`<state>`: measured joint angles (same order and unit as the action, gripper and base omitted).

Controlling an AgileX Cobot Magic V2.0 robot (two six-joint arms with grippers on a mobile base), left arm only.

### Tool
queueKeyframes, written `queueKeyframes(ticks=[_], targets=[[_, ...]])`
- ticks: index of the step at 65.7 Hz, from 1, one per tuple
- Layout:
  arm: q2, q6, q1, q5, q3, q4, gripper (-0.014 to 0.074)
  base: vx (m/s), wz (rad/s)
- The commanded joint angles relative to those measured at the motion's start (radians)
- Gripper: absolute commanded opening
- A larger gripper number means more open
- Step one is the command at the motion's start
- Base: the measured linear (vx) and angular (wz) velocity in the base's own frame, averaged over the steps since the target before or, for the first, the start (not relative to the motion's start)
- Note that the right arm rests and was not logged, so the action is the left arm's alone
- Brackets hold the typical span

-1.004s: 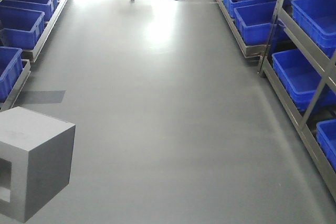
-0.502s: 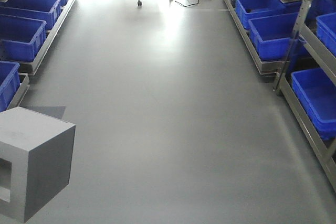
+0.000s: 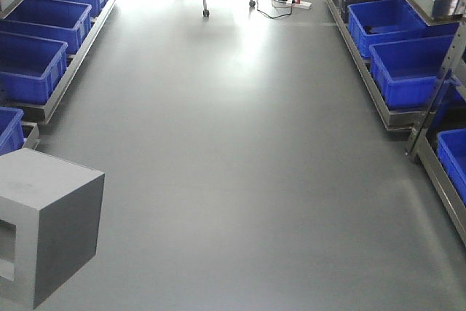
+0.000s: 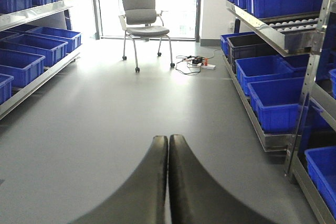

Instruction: Sort gray base to blue bin

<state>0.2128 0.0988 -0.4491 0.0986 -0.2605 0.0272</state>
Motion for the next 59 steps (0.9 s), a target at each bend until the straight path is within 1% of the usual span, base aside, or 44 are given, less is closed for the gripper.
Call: queueKeyframes(ticks=[1, 59], targets=[[0.008, 0.007, -0.004, -0.115, -0.029, -0.006, -0.0006, 0.41, 0.04], [0.008, 0.007, -0.004, -0.115, -0.029, -0.006, -0.0006, 0.42, 0.01]])
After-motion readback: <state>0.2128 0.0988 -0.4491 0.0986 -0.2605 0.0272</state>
